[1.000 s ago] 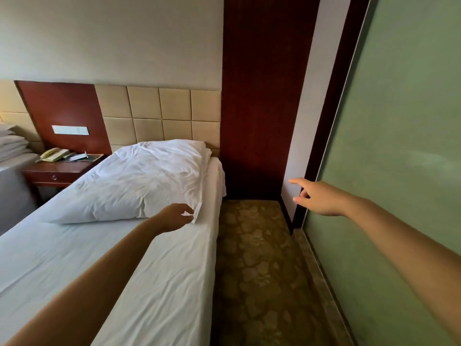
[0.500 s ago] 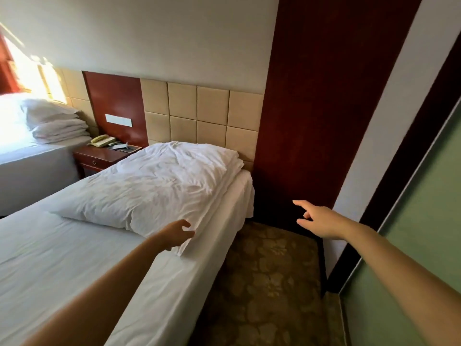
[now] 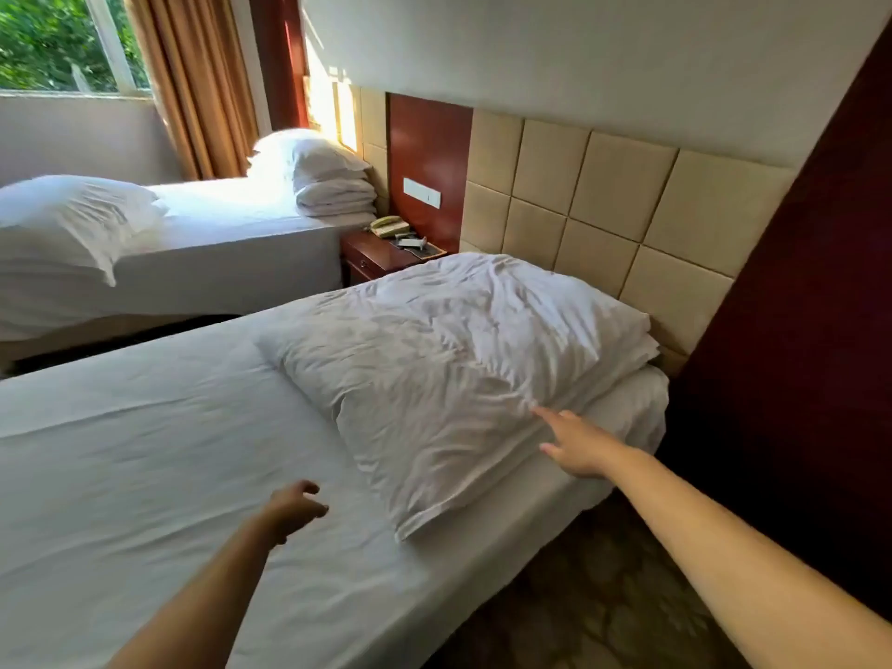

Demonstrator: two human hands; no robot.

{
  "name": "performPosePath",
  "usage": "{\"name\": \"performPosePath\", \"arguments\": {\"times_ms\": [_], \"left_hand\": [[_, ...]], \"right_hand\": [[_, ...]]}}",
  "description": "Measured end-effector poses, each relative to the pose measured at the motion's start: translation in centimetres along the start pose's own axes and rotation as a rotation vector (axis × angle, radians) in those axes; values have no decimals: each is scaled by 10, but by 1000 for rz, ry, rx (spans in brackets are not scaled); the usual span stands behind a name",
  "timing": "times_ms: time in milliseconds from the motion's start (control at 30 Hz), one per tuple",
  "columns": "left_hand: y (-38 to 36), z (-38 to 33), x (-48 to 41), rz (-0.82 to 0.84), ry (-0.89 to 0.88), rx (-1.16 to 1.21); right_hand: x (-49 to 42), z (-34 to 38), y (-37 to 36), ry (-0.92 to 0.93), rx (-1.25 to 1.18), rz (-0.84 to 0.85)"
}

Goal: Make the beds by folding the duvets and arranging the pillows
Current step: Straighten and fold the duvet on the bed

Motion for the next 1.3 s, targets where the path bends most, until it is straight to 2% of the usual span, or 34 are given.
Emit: {"name": "performPosePath", "arguments": {"times_ms": [67, 167, 333, 400, 433, 500, 533, 600, 667, 767, 833, 867, 900, 933, 1000, 1033, 1067, 1100, 1167, 1200, 1267, 1300], "left_hand": [[-17, -2, -33, -43, 69, 26], [-61, -5, -59, -18, 156, 74], [-145, 17, -97, 51, 345, 145], [-183, 34, -120, 10, 398, 196], [-200, 38, -132, -38, 425, 222], [-225, 41, -158, -161, 461, 305], [-233, 36, -165, -238, 490, 434], [-237, 16, -170, -500, 436, 830], [-222, -11, -154, -764, 372, 1126], [-199, -41, -111, -966, 254, 1259], [-194, -44, -90, -1039, 206, 1257], [-204, -34, -84, -1054, 267, 1206], [-218, -18, -82, -1046, 376, 1102], [-235, -1, -79, -1016, 517, 951], [-271, 21, -75, -784, 800, 680], [-285, 32, -72, -663, 926, 604], [-292, 41, -71, -582, 1013, 571], [-285, 42, -70, -581, 1048, 561], [-247, 24, -74, -721, 1011, 554], [-224, 9, -84, -815, 935, 543], [-183, -43, -112, -974, 704, 460], [-168, -75, -130, -1029, 576, 409]], "right_hand": [[-49, -9, -11, 44, 16, 83], [-108, -24, -24, 122, 97, 215], [-198, -33, -56, 293, 252, 218], [-236, -23, -82, 464, 345, 27], [-255, -21, -98, 527, 355, -18], [-289, -21, -144, 627, 383, 6], [-301, -20, -163, 694, 391, -48], [-310, -17, -179, 802, 451, -31], [-315, -9, -171, 918, 439, -193], [-307, 11, -134, 1056, 198, -435], [-308, 26, -102, 1035, -17, -484], [-310, 31, -90, 1012, -59, -497], [-317, 36, -91, 997, -8, -424], [-327, 41, -106, 1015, 130, -271], [-340, 30, -162, 1116, 571, 184], [-342, 21, -181, 1173, 709, 359], [-345, 20, -185, 1201, 734, 463], [-350, 28, -175, 1206, 627, 494], [-368, 58, -138, 1203, 319, 413], [-383, 74, -112, 1201, 196, 270], [-421, 90, -62, 1122, 36, -194], [-440, 89, -48, 1026, -7, -377]]}}
Point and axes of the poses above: each hand's wrist, its own x-axis away from the middle knuckle, its own y-axis out of the back of the hand, z = x × y, the point moved 8 cm from there along -x, towards the middle knuckle, and after that the axes turned 8 degrees about x, right-handed, at the moved point
